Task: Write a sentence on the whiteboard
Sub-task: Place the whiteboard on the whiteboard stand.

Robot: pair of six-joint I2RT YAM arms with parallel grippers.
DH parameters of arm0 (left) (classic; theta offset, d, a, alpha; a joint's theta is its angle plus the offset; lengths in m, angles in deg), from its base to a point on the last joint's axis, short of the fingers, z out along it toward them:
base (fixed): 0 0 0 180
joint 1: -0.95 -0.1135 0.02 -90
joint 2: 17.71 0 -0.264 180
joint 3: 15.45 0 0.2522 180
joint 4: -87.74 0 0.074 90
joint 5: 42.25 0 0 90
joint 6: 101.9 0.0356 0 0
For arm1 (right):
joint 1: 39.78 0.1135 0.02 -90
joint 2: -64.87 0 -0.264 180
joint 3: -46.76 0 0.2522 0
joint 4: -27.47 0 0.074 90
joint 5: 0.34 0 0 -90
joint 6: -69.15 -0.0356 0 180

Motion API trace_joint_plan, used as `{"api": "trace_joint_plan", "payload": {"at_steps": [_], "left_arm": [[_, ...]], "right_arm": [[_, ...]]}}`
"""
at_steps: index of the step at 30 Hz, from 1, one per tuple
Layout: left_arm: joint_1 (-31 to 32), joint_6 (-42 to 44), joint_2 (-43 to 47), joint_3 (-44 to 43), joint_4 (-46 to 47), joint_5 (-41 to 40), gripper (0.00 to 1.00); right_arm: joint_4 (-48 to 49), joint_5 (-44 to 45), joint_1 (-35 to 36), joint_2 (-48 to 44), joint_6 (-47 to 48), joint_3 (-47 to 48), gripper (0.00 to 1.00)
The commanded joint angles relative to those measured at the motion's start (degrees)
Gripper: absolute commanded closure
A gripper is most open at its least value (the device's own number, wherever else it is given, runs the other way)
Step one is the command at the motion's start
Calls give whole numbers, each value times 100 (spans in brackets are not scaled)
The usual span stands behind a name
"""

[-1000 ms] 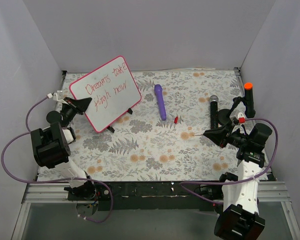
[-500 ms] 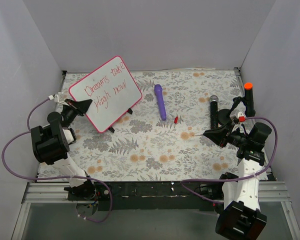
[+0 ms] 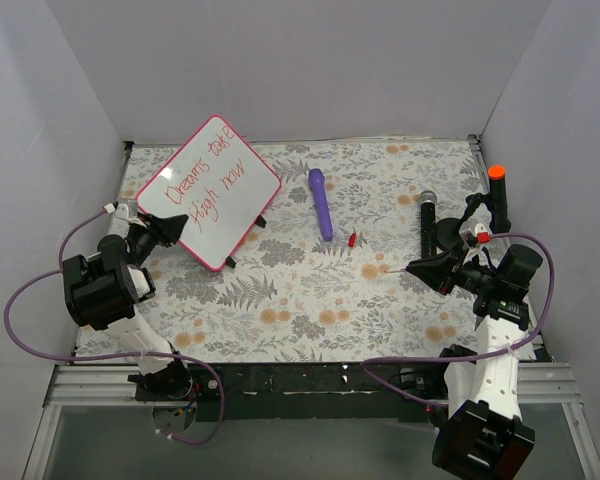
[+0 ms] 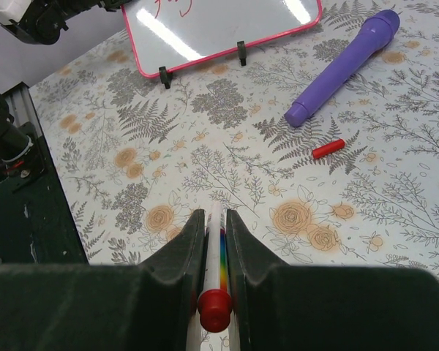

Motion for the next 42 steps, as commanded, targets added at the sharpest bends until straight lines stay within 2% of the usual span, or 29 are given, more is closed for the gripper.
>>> {"api": "trace_joint_plan", "payload": {"at_steps": [1, 5, 7, 12, 17, 18, 22, 25, 29, 31, 35, 36, 38, 42], "left_arm": [[43, 1252, 132, 193, 1403, 157, 64], [52, 1349, 211, 246, 1350, 25, 62], [43, 1392, 273, 272, 1324, -98, 56], [52, 1402, 361, 299, 1288, -186, 49], [52, 1349, 457, 299, 1297, -212, 47], [52, 1340, 483, 299, 1288, -230, 40], [52, 1305, 589, 308, 1253, -283, 38], [52, 1261, 677, 316, 1236, -335, 21], [52, 1235, 800, 351, 1157, -371, 19], [52, 1243, 870, 387, 1095, -415, 13], [51, 1278, 1002, 501, 972, -546, 12], [52, 1305, 1037, 536, 885, -564, 5], [34, 1305, 1168, 562, 796, -730, 2], [8, 1402, 1494, 677, 209, -1195, 2]], "right_arm": [[87, -130, 41, 9, 21, 18, 99], [52, -122, 41, -8, 38, 36, 99], [43, -130, 41, -8, 47, 36, 99], [34, -122, 50, -8, 47, 36, 99], [25, -122, 50, -8, 65, 45, 99], [25, -122, 50, -8, 73, 36, 99], [16, -122, 59, 1, 91, 45, 99], [-1, -113, 59, -17, 108, 54, 99], [-80, -122, 68, -17, 179, 80, 99], [-89, -130, 68, -26, 188, 80, 99], [-107, -148, 77, -17, 196, 97, 99], [-107, -157, 68, -17, 196, 98, 99], [-124, -165, 68, -26, 214, 115, 99], [-142, -192, 85, -43, 240, 124, 99]]}}
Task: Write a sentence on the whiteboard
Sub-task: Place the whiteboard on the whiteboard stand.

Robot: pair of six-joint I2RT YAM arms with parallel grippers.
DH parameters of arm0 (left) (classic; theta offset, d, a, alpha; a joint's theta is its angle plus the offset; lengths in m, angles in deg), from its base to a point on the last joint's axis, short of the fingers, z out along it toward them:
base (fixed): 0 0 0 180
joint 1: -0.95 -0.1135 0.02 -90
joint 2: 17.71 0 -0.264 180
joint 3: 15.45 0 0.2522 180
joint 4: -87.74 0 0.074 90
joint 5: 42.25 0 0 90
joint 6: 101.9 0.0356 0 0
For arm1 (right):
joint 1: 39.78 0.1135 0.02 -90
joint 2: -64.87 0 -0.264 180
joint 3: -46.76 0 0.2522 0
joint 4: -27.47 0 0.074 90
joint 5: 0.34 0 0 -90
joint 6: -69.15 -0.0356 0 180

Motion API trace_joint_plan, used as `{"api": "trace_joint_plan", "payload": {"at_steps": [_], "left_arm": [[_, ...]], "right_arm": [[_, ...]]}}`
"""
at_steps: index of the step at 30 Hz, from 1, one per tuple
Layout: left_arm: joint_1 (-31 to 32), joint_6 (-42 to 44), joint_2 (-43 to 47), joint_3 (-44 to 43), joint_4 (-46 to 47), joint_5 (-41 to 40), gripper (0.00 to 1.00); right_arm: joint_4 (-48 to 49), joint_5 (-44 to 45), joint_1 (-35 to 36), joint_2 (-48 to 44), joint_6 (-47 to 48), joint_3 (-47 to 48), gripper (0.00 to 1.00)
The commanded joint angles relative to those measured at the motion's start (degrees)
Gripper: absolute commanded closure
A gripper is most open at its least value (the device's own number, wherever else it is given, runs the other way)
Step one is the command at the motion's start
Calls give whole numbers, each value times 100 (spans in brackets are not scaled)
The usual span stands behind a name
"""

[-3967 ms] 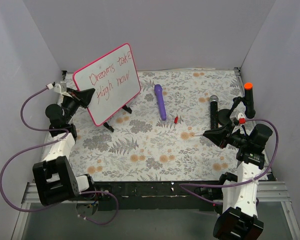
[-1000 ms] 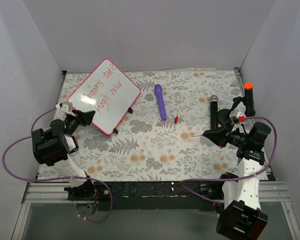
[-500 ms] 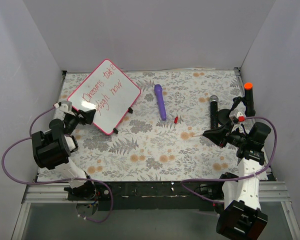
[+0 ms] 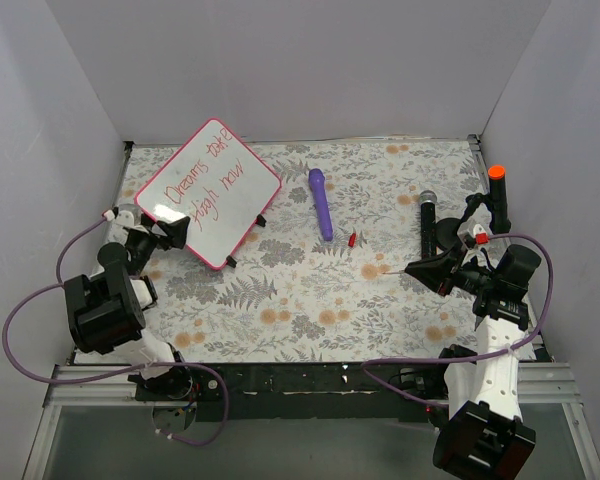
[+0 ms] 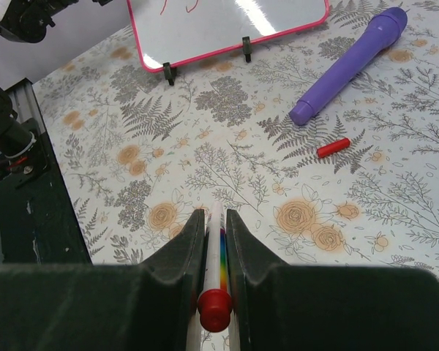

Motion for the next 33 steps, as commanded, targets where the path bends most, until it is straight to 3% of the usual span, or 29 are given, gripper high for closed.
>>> {"api": "trace_joint_plan", "payload": {"at_steps": [1, 17, 20, 26, 29, 31, 33], "left_arm": [[-32, 171, 592, 170, 299, -643, 2], [-93, 241, 1945, 671, -1678, -2434, 2], [-102, 57, 2470, 610, -2424, -3059, 2], [-102, -355, 2964, 399, -3629, -3334, 2], [-102, -863, 3342, 4, -4550, -3448, 2], [-102, -1461, 3667, -686, -5927, -3982, 2], [-102, -1815, 3860, -1094, -7069, -3819, 2]], "right_arm": [[-2, -183, 31, -61, 94, 133, 99], [-46, -245, 48, -272, 103, 185, 99], [-46, -236, 57, -307, 94, 186, 99], [-64, -236, 57, -377, 94, 203, 99], [-90, -192, 57, -377, 120, 220, 99], [-142, -131, 57, -369, 173, 256, 99], [-274, -78, 40, -360, 278, 326, 99]]}}
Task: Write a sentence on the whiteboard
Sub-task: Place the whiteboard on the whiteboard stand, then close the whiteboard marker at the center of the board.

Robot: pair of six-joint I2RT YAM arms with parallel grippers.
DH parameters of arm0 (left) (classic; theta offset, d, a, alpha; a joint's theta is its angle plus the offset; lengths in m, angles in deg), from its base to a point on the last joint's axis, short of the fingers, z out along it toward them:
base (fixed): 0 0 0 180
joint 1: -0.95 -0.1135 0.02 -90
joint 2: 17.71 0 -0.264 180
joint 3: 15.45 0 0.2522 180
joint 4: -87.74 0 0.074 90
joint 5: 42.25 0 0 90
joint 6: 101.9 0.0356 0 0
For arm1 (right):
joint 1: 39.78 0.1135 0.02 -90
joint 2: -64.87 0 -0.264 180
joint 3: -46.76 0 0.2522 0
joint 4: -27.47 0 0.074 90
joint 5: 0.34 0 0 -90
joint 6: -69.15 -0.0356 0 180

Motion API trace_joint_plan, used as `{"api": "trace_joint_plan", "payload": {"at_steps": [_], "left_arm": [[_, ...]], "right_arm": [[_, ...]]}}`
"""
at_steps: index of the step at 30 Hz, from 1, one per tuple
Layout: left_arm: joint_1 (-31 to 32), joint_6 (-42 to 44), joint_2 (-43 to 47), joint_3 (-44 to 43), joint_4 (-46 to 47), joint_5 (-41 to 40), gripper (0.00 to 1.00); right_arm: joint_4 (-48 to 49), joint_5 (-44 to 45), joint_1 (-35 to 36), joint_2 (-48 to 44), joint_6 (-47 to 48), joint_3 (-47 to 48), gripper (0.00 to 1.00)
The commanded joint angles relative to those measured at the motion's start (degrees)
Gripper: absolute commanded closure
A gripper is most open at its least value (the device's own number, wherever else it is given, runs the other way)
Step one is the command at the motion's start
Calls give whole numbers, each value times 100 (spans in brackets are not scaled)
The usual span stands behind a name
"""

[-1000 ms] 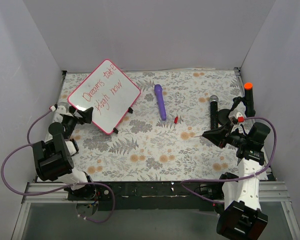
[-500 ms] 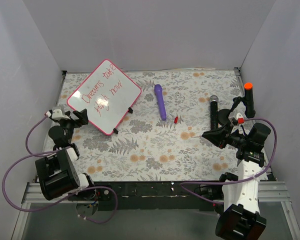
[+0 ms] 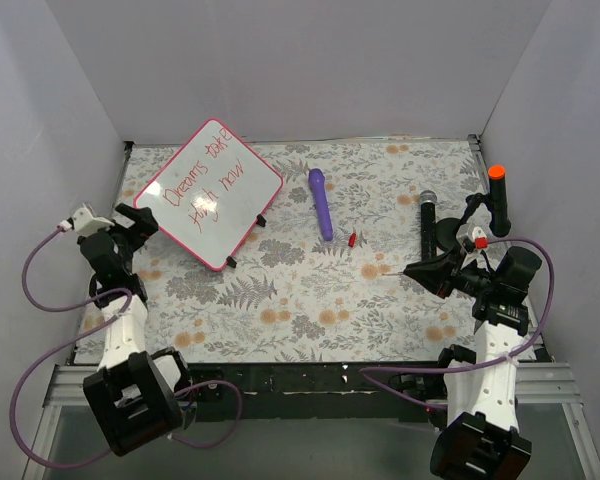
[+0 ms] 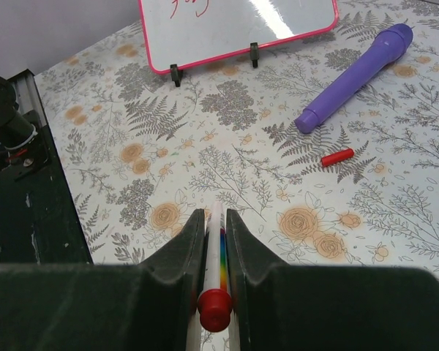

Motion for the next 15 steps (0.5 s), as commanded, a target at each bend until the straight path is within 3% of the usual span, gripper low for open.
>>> {"api": "trace_joint_plan", "payload": {"at_steps": [1, 3, 6, 9, 12, 13, 15], "left_arm": [[-26, -958, 583, -1184, -2521, 47, 2], [-26, -1108, 688, -1501, -2961, 680, 2], [132, -1676, 899, -1608, -2903, 1859, 2], [868, -1821, 637, -2123, -3277, 2301, 6], [2798, -1382, 171, -2888, -4164, 1250, 8], [3788, -1294, 40, -2995, -4272, 977, 9], [4760, -1293, -495, -3224, -4587, 119, 11]], "right_arm": [[-172, 25, 7, -17, 206, 332, 99], [-251, 60, 7, 36, 224, 464, 99], [-846, 209, -2, 264, 609, 736, 99], [-1708, 384, 7, 624, 1233, 1210, 99], [-2456, 656, 7, 1028, 1761, 1615, 99], [-2588, 719, 15, 1212, 1971, 1703, 99], [-2914, 885, 16, 1354, 2122, 1870, 99]]}}
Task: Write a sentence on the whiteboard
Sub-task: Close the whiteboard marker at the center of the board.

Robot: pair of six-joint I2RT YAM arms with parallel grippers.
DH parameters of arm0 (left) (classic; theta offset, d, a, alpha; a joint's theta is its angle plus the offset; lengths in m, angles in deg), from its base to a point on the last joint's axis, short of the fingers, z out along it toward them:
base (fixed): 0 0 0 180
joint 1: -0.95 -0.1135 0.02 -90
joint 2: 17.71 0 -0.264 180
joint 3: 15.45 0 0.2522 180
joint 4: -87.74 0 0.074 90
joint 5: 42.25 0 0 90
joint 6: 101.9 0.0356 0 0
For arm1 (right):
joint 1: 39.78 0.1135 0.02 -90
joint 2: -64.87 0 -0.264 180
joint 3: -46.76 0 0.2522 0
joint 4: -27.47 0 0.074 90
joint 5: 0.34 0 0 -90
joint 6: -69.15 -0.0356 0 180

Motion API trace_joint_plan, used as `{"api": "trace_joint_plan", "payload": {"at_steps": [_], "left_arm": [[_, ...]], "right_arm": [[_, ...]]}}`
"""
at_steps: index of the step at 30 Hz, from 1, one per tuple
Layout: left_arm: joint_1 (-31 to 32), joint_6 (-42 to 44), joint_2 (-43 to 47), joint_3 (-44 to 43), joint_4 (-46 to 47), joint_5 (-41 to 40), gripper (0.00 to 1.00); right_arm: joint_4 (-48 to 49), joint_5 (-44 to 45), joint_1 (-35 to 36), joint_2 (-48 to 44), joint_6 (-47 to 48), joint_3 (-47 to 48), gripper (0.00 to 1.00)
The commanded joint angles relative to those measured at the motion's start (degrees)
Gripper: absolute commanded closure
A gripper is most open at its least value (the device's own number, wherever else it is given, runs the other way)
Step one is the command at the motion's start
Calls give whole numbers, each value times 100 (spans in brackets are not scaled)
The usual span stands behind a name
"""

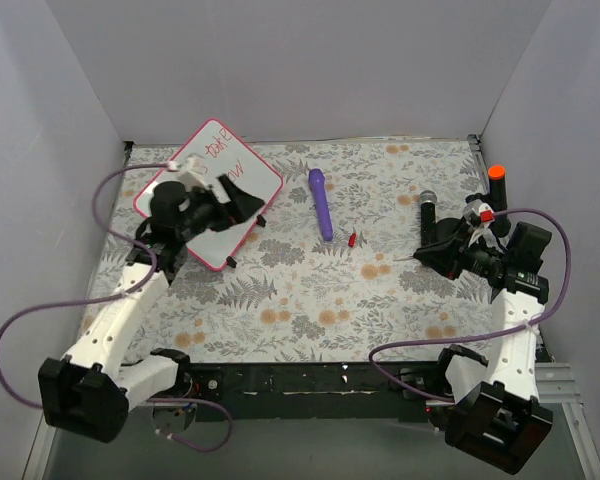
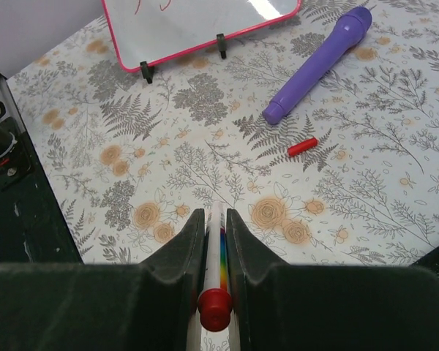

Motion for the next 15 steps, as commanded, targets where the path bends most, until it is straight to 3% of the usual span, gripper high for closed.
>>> {"api": "trace_joint_plan", "payload": {"at_steps": [1, 4, 7, 10, 15], "left_arm": [[2743, 154, -772, -843, -1197, -1302, 12], [3934, 233, -2037, -1581, -1663, -2235, 16], [4332, 321, -3407, -2450, -1970, -2483, 29], [4377, 505, -4539, -3173, -2269, -2658, 38], [4386, 830, -6037, -5191, -3050, -2834, 55]], "right_arm": [[-1034, 427, 16, 349, 719, 437, 99], [-859, 673, 7, 341, 474, 411, 99], [-613, 814, -11, 245, 289, 297, 99], [-551, 885, -2, 244, 236, 270, 99], [-498, 920, -11, 306, 227, 235, 99]]}}
